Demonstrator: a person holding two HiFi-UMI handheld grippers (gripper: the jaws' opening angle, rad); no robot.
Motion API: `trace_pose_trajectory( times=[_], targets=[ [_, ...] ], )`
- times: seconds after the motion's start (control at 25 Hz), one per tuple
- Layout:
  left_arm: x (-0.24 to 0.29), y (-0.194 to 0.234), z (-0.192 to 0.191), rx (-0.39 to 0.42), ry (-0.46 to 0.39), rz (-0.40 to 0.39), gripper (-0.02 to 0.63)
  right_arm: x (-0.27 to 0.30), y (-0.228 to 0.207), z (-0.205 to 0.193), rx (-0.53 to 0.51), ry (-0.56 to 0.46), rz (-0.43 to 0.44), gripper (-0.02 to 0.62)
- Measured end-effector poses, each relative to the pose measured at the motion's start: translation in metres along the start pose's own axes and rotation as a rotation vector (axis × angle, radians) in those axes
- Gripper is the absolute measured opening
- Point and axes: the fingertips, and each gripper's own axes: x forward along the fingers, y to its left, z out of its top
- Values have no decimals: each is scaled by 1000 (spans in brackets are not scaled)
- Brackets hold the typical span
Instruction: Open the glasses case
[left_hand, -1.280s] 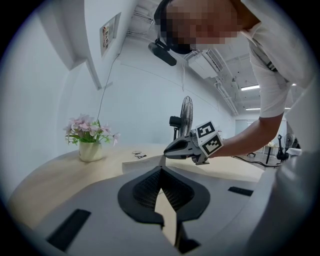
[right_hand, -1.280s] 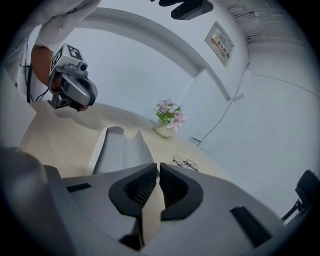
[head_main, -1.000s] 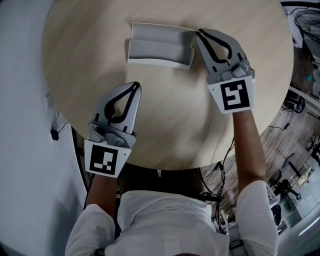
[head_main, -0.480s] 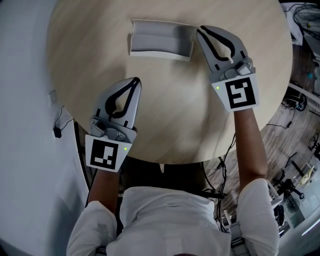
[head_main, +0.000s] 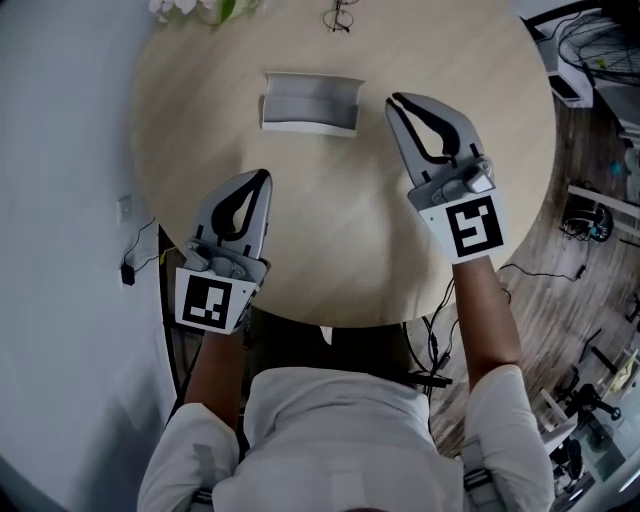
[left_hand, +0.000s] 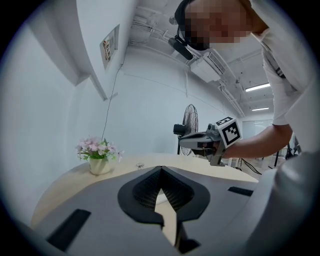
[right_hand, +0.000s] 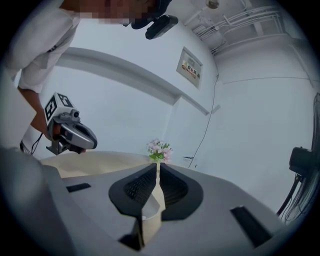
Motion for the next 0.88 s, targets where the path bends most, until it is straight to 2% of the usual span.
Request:
trace_pose_trajectory(
  times=[0.12,0.44,0.56,0.68,0.88],
  targets=[
    [0,1,33,-11,-73,62,11,-22,-12,25,37,-62,-15,34],
    [-31,-30,94,-90,-80,154,11,-113,-28,81,190,-126,-10,34],
    [-36,-41,120,-85,-104,157,11,-142,-36,94,256,-153,2,32],
    [-44,-56,141,-59,-123,149,11,-170,-44,103,254,-221,-16,31],
    [-68,-84,164,-11,-151,136,11,-209,-43,103,289,-233,-27,31]
  ],
)
